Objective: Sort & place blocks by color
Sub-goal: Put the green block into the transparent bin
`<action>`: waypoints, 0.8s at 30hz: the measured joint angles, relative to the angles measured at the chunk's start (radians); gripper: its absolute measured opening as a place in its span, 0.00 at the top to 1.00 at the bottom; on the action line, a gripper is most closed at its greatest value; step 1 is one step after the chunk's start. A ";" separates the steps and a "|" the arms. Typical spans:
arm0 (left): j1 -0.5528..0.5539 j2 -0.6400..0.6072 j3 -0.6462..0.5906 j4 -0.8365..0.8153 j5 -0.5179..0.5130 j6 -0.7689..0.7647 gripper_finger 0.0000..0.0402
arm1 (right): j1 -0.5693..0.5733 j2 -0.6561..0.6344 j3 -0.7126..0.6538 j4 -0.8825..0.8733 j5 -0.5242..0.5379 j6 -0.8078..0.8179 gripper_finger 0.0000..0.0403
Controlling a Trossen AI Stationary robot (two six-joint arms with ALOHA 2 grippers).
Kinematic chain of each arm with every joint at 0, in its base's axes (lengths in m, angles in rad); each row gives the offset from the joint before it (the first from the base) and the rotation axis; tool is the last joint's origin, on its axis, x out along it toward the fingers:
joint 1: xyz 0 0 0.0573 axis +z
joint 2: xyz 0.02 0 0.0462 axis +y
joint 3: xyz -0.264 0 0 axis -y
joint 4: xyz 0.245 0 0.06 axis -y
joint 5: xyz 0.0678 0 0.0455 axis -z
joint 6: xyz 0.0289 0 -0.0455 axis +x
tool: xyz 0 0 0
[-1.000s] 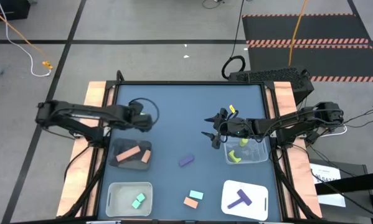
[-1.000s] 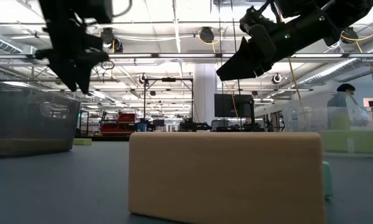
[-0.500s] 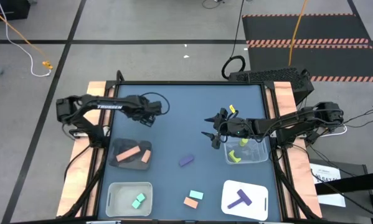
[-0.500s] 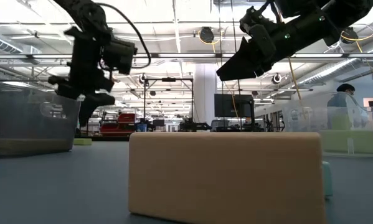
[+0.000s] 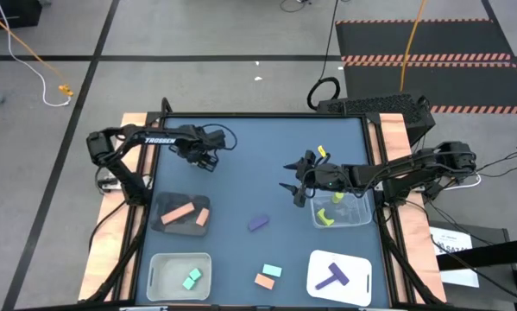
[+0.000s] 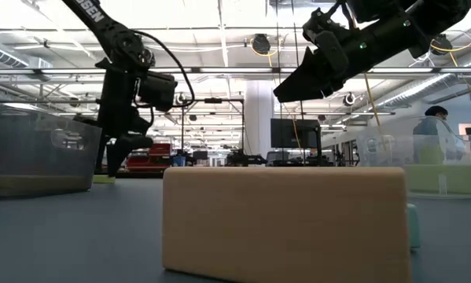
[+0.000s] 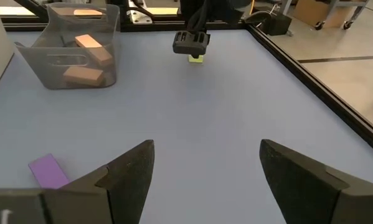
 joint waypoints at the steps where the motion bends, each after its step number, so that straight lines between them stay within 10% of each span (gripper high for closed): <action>1: 0.004 -0.001 -0.007 0.010 0.004 0.000 0.45 | 0.000 0.000 0.000 -0.002 0.000 0.000 0.30; 24: 0.019 -0.055 -0.132 0.187 0.060 0.025 0.67 | 0.000 0.000 0.000 -0.027 0.001 0.000 0.30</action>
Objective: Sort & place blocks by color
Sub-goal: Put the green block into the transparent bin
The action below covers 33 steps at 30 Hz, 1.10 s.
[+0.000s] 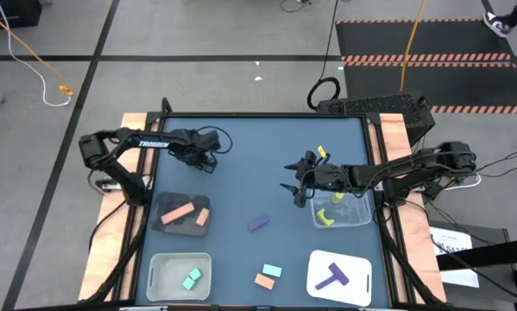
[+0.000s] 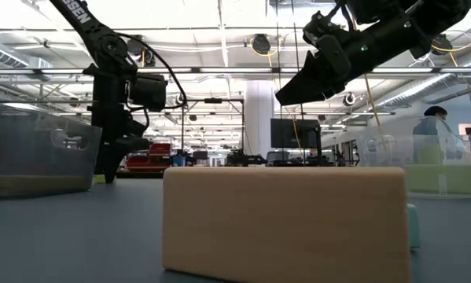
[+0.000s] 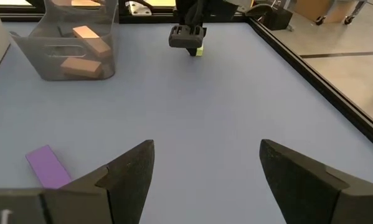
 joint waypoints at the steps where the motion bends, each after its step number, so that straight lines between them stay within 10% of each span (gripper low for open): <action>1: -0.008 -0.017 -0.002 0.003 -0.002 -0.007 0.67 | 0.000 0.000 0.000 0.000 0.000 0.000 0.30; 16: -0.309 -0.391 0.000 0.672 0.073 0.083 0.67 | -0.002 0.000 0.000 0.105 0.001 -0.087 0.30; 33: -0.587 -0.304 0.001 1.202 0.070 0.258 0.66 | -0.007 0.000 0.000 0.339 -0.011 -0.065 0.30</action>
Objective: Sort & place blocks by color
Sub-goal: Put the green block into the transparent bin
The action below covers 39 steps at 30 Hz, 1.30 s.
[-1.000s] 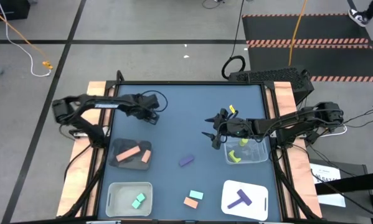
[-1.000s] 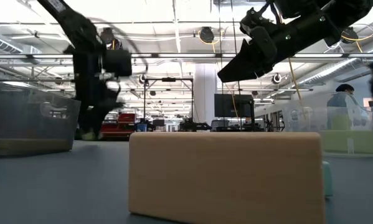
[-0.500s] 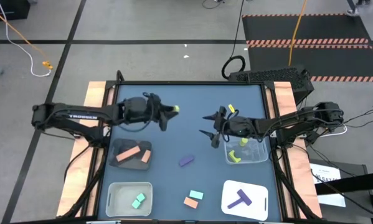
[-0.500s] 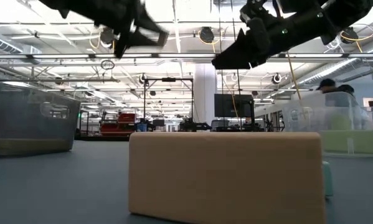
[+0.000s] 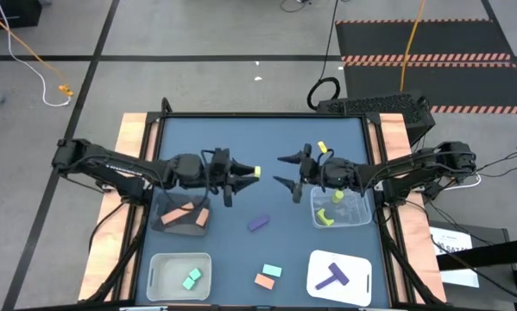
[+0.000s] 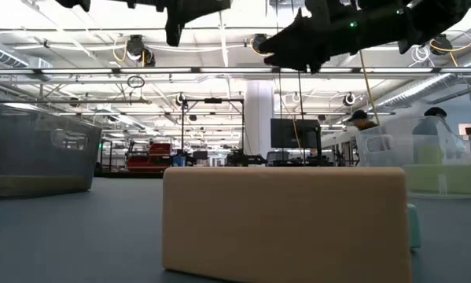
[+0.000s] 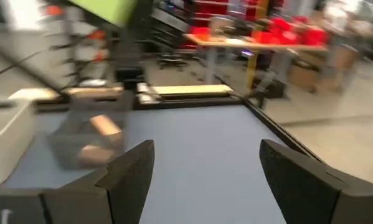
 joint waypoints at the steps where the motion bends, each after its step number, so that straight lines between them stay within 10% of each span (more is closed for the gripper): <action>1: -0.003 0.008 0.000 0.000 0.000 -0.010 0.66 | 0.000 0.000 0.000 0.004 -0.039 -0.035 0.30; 11: -0.014 0.154 0.000 0.160 -0.001 -0.125 0.65 | 0.044 0.000 0.000 0.108 -0.195 -0.399 0.30; 39: -0.023 0.234 0.000 0.340 0.004 -0.213 0.65 | 0.046 0.162 0.127 0.212 -0.243 -0.519 0.30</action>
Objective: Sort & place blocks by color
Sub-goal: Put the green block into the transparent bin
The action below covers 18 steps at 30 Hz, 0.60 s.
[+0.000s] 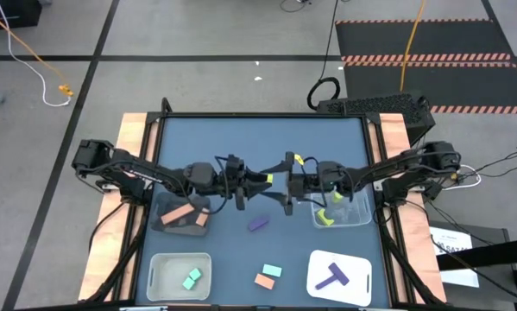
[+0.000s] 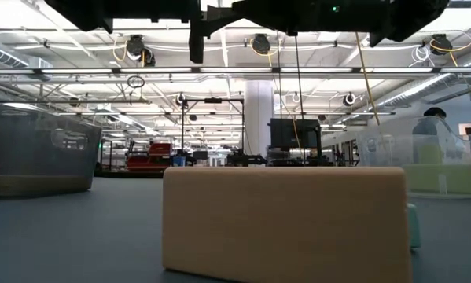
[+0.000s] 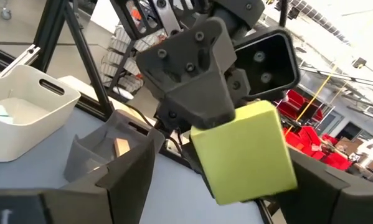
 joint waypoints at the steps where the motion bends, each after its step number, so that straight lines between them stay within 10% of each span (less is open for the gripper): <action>1: -0.003 0.000 0.000 0.000 0.000 0.000 0.65 | 0.000 0.011 0.009 -0.001 -0.001 -0.001 0.31; 18: -0.011 0.000 0.000 -0.051 -0.013 0.001 0.65 | 0.016 0.020 0.020 -0.008 0.123 -0.042 0.46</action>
